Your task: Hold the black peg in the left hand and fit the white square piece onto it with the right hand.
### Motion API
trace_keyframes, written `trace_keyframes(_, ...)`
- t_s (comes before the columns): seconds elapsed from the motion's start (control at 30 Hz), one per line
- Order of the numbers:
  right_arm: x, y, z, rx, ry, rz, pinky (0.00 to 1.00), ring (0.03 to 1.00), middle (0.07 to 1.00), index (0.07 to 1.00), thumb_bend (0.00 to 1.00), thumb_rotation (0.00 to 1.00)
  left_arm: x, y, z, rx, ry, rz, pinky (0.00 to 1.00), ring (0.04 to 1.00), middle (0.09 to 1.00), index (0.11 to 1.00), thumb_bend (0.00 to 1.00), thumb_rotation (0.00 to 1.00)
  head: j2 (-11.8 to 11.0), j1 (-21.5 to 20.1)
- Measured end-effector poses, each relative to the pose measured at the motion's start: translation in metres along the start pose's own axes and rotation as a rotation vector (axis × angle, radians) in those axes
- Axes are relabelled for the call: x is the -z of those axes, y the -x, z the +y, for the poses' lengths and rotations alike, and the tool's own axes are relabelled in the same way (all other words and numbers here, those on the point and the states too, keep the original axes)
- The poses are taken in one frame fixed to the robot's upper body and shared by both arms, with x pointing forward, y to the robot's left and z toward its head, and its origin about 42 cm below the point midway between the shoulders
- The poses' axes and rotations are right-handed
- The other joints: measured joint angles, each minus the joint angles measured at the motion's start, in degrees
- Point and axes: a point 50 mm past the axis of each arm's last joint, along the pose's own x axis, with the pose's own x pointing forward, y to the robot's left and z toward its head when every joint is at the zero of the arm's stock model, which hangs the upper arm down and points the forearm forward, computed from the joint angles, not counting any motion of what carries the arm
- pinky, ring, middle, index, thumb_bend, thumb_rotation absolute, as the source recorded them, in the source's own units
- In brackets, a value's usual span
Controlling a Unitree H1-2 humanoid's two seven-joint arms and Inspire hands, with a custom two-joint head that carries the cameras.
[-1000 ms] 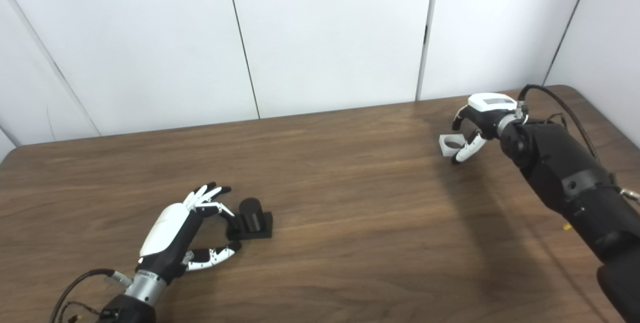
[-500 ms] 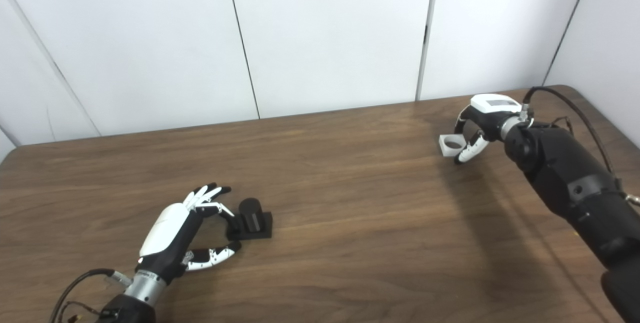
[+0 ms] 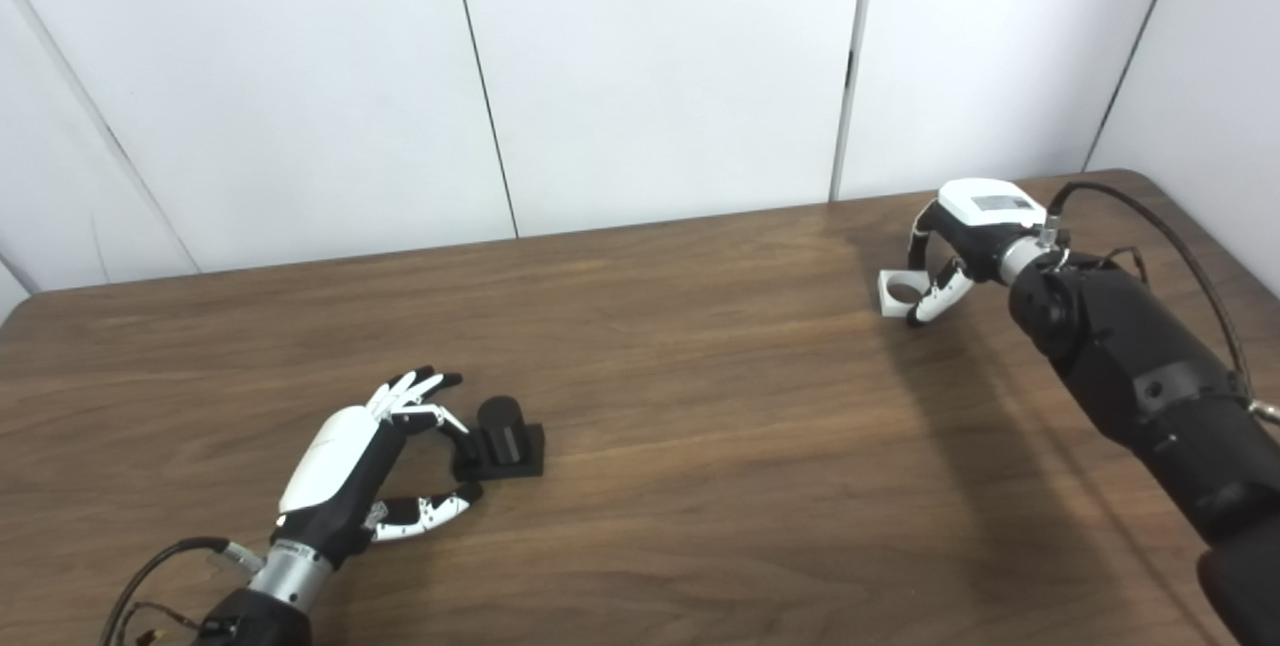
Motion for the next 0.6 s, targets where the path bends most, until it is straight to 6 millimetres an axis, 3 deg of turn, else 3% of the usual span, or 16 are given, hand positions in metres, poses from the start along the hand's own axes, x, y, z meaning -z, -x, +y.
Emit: trace_keyframes(0.6, 0.004, 0.0019, 0.007, 0.063, 0.003, -0.021, 0.84, 0.829, 0.779, 0.485, 0.52, 0.14, -0.0009, -0.0003, 0.0001, 0.011, 0.0, -0.002, 1.0, 0.982, 0.916, 0.483, 0.52, 0.06, 0.26, -0.17)
